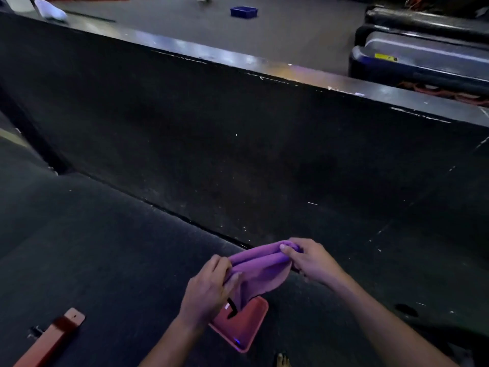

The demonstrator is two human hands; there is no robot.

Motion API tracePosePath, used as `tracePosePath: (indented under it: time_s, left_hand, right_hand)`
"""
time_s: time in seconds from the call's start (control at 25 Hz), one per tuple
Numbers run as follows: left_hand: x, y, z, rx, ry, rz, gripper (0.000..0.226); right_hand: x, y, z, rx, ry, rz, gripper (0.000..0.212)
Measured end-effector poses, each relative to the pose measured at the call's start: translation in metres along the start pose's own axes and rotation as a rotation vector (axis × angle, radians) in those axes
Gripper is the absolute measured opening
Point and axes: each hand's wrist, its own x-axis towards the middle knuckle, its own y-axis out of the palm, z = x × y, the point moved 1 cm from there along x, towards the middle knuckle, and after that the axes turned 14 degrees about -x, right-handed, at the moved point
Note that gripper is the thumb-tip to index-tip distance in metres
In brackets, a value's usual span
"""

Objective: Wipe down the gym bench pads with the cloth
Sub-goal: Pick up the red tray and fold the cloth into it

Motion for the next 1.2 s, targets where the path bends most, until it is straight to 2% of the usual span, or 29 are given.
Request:
tracePosePath:
  time_s: [0.12, 0.2, 0.28, 0.36, 0.44, 0.52, 0.64, 0.76, 0.88, 0.96, 1.04, 1.12, 1.16, 1.2]
  left_hand:
    - [-0.003, -0.007, 0.013, 0.046, 0.115, 0.175, 0.032]
    - [-0.004, -0.009, 0.023, -0.008, 0.087, 0.315, 0.023]
    - [-0.009, -0.001, 0.029, -0.05, 0.034, 0.405, 0.025]
    - [-0.013, 0.014, 0.03, -0.123, -0.022, 0.398, 0.034]
    - [-0.008, 0.023, 0.025, -0.214, -0.096, 0.341, 0.025]
    - [0.001, 0.022, 0.024, -0.188, -0.109, 0.286, 0.008]
    - [0.017, 0.011, 0.029, -0.063, -0.086, 0.227, 0.023]
    - [0.031, 0.007, 0.029, -0.099, -0.084, 0.214, 0.028]
    - [0.038, -0.003, 0.023, -0.285, -0.157, 0.19, 0.027]
    - [0.039, -0.013, 0.02, -0.4, -0.205, 0.261, 0.028]
    - [0.038, -0.018, 0.017, -0.611, -0.291, 0.255, 0.025]
    - [0.032, -0.022, 0.012, -1.01, -0.489, 0.051, 0.014]
    - [0.027, -0.021, 0.01, -1.181, -0.594, -0.041, 0.014]
    - [0.023, -0.02, 0.007, -1.306, -0.678, -0.098, 0.014]
  right_hand:
    - [0.009, -0.003, -0.008, 0.053, 0.026, 0.13, 0.026]
    - [0.012, -0.003, -0.007, 0.058, 0.011, 0.174, 0.028]
    - [0.013, 0.0, 0.001, -0.072, -0.018, 0.13, 0.036]
    - [0.016, 0.0, 0.009, -0.259, -0.04, 0.024, 0.043]
    - [0.021, -0.011, 0.009, -0.315, -0.059, -0.022, 0.036]
    - [0.023, -0.028, 0.002, -0.225, -0.1, 0.068, 0.018]
    - [0.022, -0.038, -0.009, -0.094, -0.121, 0.25, 0.01]
    - [0.026, -0.037, -0.012, -0.22, -0.109, 0.303, 0.012]
    - [0.034, -0.038, -0.02, -0.338, -0.077, 0.193, 0.015]
    - [0.033, -0.035, -0.027, -0.341, -0.113, 0.107, 0.014]
    - [0.024, -0.024, -0.029, -0.092, -0.153, 0.079, 0.017]
    - [0.014, -0.003, -0.025, 0.242, -0.177, 0.13, 0.01]
    - [0.012, 0.011, -0.024, 0.347, -0.197, 0.174, 0.019]
    - [0.01, 0.027, -0.022, 0.364, -0.232, 0.21, 0.036]
